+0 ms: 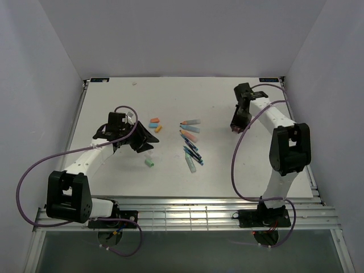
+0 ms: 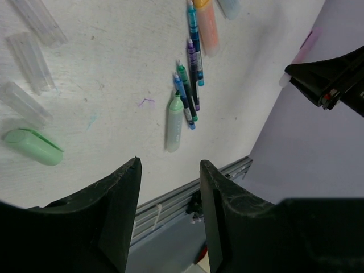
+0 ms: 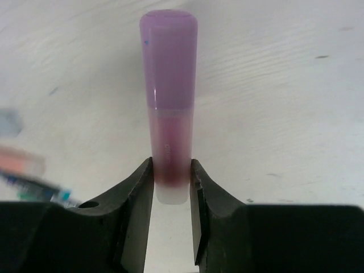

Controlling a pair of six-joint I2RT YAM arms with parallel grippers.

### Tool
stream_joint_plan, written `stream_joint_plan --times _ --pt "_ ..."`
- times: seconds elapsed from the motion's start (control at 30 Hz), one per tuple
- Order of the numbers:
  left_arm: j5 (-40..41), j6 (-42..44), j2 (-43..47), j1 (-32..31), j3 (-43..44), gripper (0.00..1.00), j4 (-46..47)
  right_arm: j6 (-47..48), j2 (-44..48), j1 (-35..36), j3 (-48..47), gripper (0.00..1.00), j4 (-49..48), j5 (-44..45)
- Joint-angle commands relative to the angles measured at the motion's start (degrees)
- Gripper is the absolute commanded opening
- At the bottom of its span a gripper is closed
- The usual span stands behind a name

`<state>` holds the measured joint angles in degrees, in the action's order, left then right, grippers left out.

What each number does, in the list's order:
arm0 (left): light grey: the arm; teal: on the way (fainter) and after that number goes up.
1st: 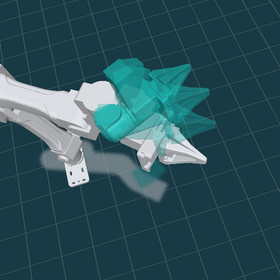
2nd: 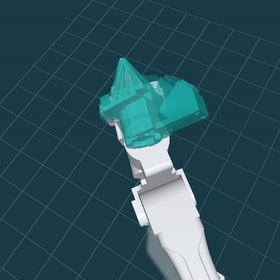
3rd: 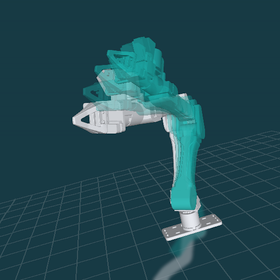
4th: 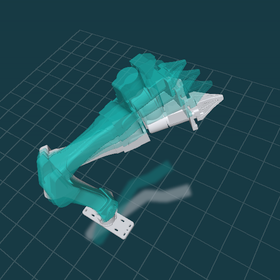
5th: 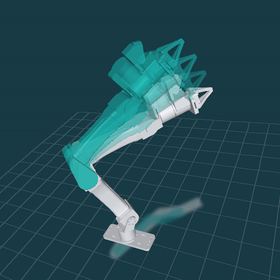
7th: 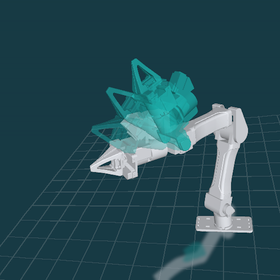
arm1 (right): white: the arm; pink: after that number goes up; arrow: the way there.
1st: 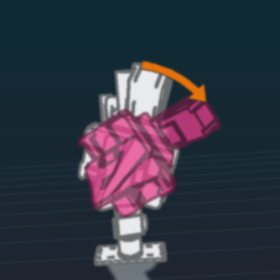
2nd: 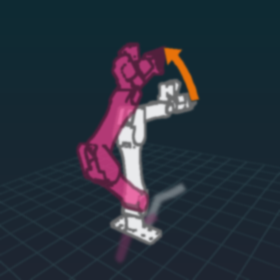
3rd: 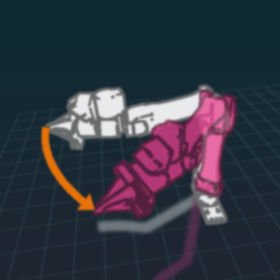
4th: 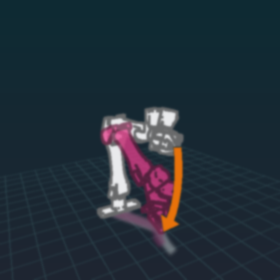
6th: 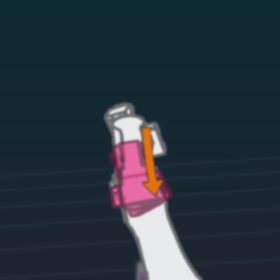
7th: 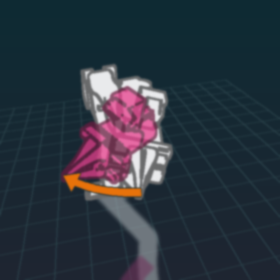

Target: Open the pen caps

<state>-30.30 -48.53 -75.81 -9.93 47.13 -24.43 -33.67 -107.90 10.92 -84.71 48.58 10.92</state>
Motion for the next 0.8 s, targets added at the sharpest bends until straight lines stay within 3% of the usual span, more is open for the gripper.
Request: stream_joint_plan --times 0.0,0.17,0.37,0.77 --pt "-5.9 -5.7 -1.2 -0.3 3.3 0.56 3.9 10.4 6.1 10.0 -0.2 0.08 1.1 -8.3" --pt "-6.9 -5.2 -2.1 -2.4 8.3 0.59 5.3 16.9 9.4 20.0 -0.1 0.08 -2.0 -26.7" --pt "-8.5 -7.5 -1.5 -4.4 9.1 0.6 6.8 18.3 10.4 26.0 -1.3 0.08 -3.2 -35.8" --pt "-5.2 -12.5 -1.4 -10.6 6.4 0.62 8.8 16.0 10.3 30.9 -1.9 0.08 -6.4 -40.1"
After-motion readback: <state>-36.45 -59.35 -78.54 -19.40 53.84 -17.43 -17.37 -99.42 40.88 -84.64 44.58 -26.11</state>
